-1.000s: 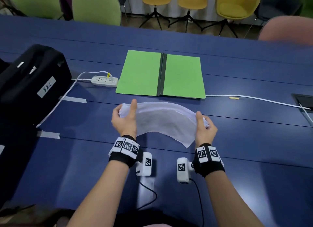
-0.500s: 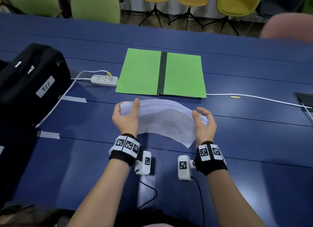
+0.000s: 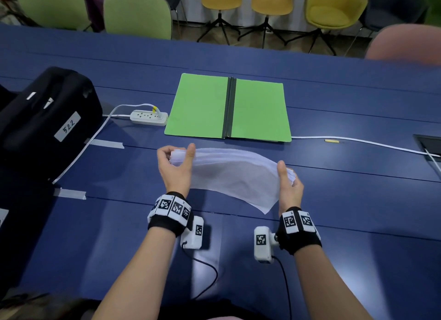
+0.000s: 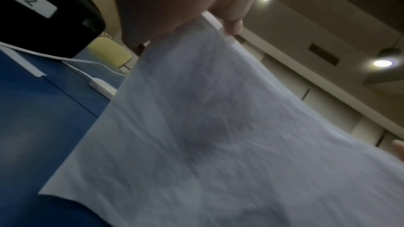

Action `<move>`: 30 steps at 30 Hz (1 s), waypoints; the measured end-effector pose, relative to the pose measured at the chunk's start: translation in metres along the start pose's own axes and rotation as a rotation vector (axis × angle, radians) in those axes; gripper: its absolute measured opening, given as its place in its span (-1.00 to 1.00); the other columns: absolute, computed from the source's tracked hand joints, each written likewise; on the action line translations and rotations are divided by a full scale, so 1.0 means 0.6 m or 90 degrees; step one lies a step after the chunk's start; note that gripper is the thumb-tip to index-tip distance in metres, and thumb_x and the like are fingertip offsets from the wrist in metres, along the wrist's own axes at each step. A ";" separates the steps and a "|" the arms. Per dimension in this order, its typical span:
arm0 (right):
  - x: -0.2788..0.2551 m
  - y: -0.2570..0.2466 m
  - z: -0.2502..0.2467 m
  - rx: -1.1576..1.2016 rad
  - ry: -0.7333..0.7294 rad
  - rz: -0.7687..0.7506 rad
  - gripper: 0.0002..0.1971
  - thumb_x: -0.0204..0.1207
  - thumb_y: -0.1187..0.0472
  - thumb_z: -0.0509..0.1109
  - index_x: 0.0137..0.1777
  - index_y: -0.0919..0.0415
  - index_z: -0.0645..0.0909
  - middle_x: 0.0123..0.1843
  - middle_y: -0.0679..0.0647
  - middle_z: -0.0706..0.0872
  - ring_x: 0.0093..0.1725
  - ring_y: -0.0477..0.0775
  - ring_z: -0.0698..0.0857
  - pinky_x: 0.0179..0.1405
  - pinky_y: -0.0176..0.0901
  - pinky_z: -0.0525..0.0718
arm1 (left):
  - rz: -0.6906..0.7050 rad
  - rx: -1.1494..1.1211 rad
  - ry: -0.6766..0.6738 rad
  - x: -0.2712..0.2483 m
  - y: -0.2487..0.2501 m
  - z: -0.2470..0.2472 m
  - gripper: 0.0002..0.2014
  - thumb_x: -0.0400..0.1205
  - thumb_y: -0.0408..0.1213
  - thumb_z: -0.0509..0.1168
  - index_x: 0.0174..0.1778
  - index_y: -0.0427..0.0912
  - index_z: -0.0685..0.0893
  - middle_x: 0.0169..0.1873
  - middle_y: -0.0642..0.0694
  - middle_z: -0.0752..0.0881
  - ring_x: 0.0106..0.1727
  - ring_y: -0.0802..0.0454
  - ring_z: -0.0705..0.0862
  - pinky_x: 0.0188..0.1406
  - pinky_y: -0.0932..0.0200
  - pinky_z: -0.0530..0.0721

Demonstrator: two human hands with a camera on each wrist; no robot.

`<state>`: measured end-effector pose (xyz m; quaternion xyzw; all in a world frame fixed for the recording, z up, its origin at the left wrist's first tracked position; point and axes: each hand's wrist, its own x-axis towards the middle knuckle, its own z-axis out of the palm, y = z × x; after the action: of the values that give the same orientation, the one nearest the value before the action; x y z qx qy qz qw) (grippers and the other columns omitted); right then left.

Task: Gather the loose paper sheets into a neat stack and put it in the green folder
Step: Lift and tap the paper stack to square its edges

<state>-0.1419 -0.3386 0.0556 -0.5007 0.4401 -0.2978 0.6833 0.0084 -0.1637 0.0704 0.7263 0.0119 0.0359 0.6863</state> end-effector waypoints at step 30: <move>-0.004 0.019 -0.058 -0.059 -0.145 -0.044 -0.72 0.39 0.44 0.51 -0.04 0.04 0.72 -0.18 -0.16 0.84 -0.17 -0.20 0.78 -0.16 -0.35 0.69 | 0.006 -0.011 -0.019 -0.013 0.000 0.002 -0.76 0.48 -0.10 0.46 -0.07 0.10 0.53 0.06 0.10 0.68 0.12 -0.01 0.64 0.22 0.01 0.57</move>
<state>-0.1747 -0.3477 0.0417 -0.5770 0.3554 -0.2415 0.6946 0.0006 -0.1657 0.0703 0.7206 -0.0019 0.0287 0.6928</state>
